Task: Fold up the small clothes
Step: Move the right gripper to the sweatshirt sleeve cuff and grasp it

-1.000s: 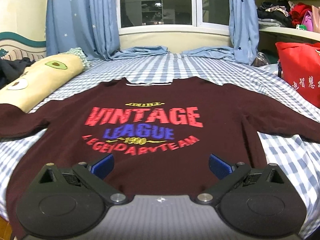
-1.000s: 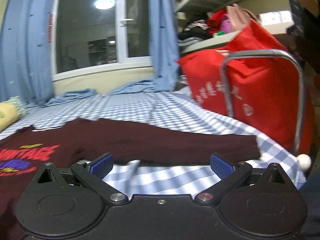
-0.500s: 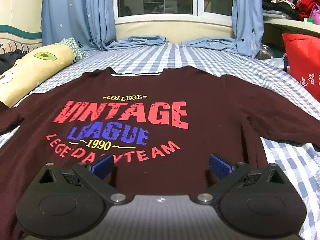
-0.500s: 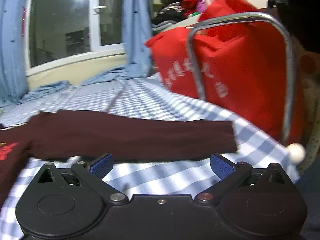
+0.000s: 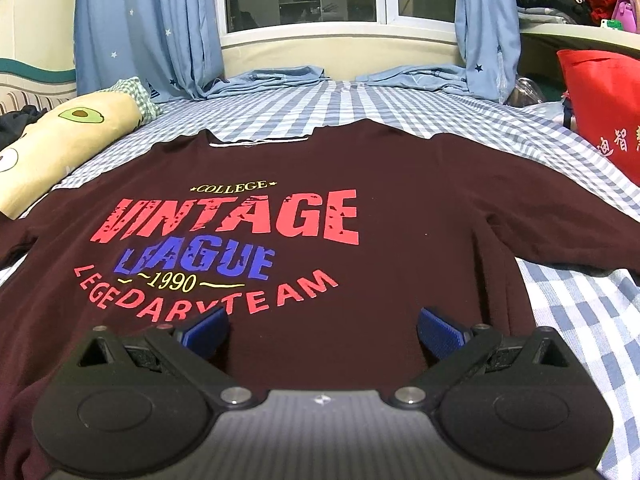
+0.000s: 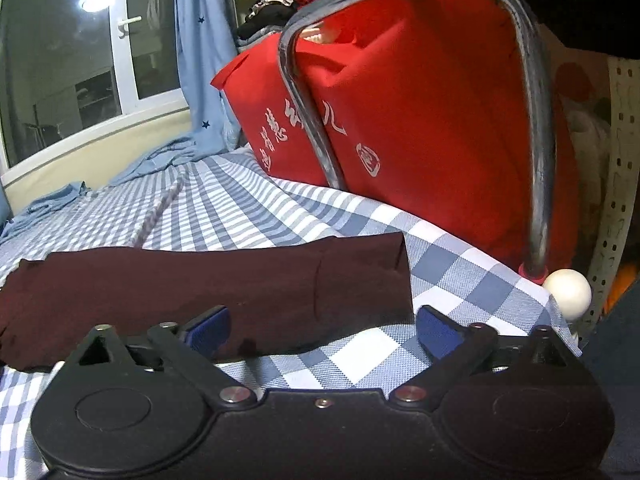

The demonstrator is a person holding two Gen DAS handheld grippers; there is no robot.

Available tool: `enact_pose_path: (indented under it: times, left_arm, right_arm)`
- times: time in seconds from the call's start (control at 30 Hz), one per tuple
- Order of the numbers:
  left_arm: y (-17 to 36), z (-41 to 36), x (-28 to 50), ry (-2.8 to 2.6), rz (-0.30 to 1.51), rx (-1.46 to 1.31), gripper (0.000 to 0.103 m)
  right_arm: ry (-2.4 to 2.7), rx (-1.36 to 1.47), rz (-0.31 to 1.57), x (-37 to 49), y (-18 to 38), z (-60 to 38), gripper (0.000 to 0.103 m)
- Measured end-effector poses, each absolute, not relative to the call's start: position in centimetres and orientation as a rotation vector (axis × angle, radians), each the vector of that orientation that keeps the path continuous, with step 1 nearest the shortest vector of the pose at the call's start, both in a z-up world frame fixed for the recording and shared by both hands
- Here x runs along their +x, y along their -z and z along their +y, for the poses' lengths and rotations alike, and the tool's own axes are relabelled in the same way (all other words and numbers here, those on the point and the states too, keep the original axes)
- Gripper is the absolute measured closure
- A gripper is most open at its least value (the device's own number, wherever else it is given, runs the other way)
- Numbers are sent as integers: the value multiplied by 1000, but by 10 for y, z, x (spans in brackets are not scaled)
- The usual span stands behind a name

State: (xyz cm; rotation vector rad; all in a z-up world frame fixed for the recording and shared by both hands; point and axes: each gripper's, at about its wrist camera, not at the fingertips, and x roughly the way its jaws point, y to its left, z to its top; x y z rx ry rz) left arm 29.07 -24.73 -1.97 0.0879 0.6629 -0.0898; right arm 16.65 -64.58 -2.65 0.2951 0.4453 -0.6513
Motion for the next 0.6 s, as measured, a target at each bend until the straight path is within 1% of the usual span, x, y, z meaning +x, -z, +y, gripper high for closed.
enact_pose_path:
  times: [0.17,0.4,0.43,0.47,0.53,0.57,0.6]
  left_arm:
    - [20,-249,291,88,663,96,1]
    - [18,-251,297,93,661,92,1]
    - [17,-250,298,94,659,89,1]
    - [16,-250,299,96,657,87,1]
    - [14,-249,300,105,654,83,1]
    - [13,-249,301,112,654,80,1]
    - [13,-248,302,118,653,77,1]
  right_arm:
    - [668,286,465,170,33,-649,23]
    - [679,280,469,172,39,-651,28]
    - [680,286,468,172,39,-652,36]
    - [683,292,467,173,39,-653,46]
    - [688,303,463,174,37,-656,54]
    - [679,312,462,175,36,-657,62]
    - [673,319,460,176,36,-657,64]
